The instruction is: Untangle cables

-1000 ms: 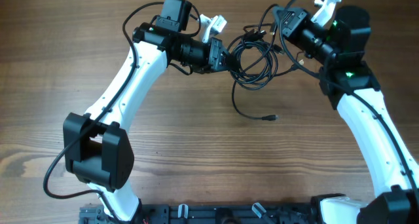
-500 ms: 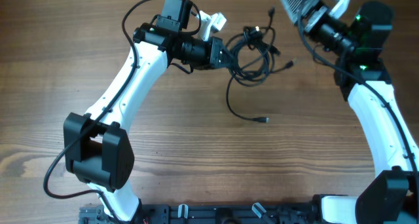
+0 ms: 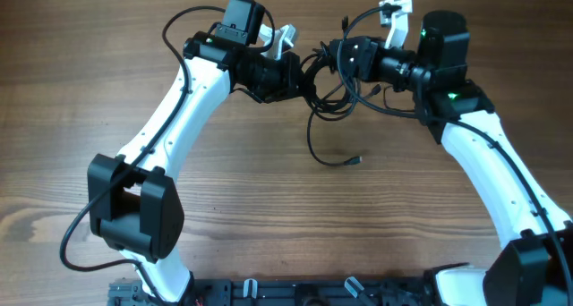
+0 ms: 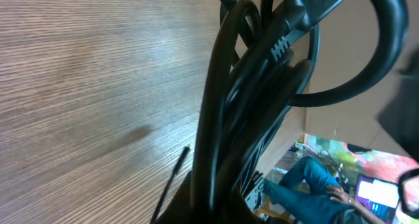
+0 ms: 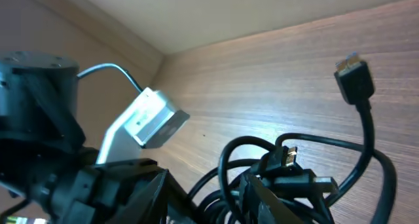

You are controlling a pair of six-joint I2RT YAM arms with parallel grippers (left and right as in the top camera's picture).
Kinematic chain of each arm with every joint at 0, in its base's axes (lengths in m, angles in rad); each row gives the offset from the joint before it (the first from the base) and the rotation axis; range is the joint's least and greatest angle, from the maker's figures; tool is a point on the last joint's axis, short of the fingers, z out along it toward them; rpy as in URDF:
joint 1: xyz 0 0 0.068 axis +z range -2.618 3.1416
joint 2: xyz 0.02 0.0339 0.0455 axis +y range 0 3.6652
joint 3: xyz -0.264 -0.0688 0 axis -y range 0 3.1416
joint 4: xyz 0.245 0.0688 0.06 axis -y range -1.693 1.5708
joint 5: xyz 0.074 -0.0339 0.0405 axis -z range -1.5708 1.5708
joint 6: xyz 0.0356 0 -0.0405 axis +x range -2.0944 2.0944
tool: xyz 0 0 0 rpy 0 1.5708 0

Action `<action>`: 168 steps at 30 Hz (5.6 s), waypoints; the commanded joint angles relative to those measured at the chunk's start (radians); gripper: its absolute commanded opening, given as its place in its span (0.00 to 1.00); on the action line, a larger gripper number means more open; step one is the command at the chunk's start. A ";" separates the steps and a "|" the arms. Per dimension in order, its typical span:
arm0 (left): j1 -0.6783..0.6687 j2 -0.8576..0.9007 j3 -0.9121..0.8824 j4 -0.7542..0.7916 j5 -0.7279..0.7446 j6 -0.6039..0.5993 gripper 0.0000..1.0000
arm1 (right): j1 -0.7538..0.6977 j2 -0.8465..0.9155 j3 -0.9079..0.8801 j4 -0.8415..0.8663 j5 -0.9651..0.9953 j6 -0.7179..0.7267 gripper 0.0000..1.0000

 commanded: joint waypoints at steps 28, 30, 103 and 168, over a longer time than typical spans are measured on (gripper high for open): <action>-0.003 -0.007 0.005 0.003 -0.111 0.031 0.04 | -0.254 -0.047 0.011 0.569 -0.461 0.972 0.04; -0.002 -0.007 0.005 0.002 -0.111 0.031 0.04 | -0.288 -0.047 0.011 0.702 -0.456 1.189 0.04; -0.016 -0.007 0.005 0.264 0.324 0.233 0.04 | -0.001 -0.052 0.011 0.056 0.009 0.285 0.46; -0.004 -0.007 0.005 0.270 0.540 0.045 0.04 | 0.082 0.084 0.011 -0.143 0.023 -0.217 0.40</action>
